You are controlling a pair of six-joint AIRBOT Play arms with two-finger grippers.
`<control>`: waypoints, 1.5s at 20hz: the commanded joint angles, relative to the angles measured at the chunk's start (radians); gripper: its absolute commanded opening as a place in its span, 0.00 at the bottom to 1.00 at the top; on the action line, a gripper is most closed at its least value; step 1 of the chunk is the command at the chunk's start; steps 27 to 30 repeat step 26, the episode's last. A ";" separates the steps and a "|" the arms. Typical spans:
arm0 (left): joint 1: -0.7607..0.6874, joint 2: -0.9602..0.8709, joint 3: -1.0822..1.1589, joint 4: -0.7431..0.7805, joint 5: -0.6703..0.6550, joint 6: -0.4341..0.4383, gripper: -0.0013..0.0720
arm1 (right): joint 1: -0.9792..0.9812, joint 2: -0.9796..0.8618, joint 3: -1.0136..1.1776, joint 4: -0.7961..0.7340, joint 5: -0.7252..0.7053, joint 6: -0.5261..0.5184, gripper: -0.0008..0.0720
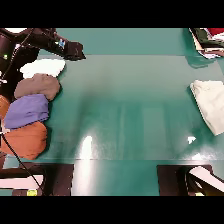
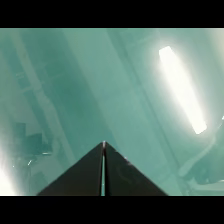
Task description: Fold the shirts.
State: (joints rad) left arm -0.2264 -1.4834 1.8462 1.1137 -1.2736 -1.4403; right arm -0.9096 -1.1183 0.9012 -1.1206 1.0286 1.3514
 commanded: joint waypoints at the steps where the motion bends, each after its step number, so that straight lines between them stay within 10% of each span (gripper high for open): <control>1: 0.000 0.000 0.001 0.001 -0.002 0.001 0.05 | -0.015 0.006 0.078 -0.273 0.118 0.004 0.87; 9: 0.000 0.000 0.001 0.000 -0.001 0.000 0.05 | 0.371 0.006 0.288 0.091 0.314 0.036 0.85; 13: 0.000 0.000 0.001 0.000 0.003 0.000 0.05 | 0.737 0.006 0.288 0.070 0.256 0.035 0.60; 17: 0.000 0.000 0.001 0.000 0.003 0.000 0.05 | 0.962 0.006 0.288 0.070 0.164 0.035 0.04; 30: 0.000 0.000 0.001 0.000 0.003 0.000 0.05 | 1.036 0.006 0.288 0.072 0.153 0.035 0.03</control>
